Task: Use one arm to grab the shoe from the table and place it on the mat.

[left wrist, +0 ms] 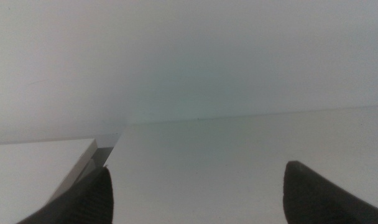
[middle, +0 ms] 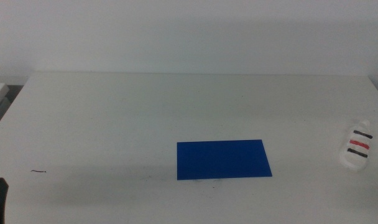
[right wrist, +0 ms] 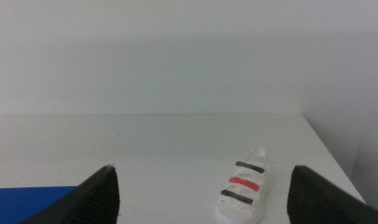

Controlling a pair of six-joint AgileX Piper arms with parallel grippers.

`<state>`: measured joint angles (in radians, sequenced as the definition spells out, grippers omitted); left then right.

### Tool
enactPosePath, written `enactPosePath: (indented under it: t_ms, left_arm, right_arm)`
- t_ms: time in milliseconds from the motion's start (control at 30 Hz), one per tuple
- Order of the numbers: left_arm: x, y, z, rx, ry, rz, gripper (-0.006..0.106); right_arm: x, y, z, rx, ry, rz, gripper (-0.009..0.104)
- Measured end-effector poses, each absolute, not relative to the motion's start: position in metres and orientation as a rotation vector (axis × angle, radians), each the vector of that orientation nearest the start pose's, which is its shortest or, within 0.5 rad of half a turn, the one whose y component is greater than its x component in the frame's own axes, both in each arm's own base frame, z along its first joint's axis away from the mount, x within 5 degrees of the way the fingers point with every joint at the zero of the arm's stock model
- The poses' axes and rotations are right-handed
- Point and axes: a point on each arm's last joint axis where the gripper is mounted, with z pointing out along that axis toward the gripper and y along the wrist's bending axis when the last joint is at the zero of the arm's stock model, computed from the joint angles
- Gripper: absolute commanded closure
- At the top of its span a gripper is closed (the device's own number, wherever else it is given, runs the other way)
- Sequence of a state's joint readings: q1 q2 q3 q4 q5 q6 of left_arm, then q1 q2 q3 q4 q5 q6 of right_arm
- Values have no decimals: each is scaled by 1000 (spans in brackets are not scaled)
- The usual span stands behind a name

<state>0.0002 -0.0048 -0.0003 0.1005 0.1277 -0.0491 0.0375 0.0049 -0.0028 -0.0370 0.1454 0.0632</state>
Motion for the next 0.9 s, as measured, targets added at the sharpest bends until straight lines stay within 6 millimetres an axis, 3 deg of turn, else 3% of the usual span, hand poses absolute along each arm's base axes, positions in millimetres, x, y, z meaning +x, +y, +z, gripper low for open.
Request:
enactPosePath:
  t_ms: [233,467,567,667,767,900]
  left_arm:
    - [56,1,202,31,1605,50,7]
    - [56,1,202,31,1605,50,7]
    - [56,1,202,31,1605,50,7]
    - [56,1,202,31,1605,50,7]
    - [56,1,202,31,1605,50,7]
    - [56,1,202,31,1605,50,7]
  right_arm:
    - [55,2,202,11,1686,60,5]
    - [61,3,271,32,1875,87,5]
    - [79,5,307,42,1996,108,5]
    - [110,7,332,67,2124,132,5]
    - [146,11,340,145,2329,177,5]
    - [192,11,334,264,2532,174,5]
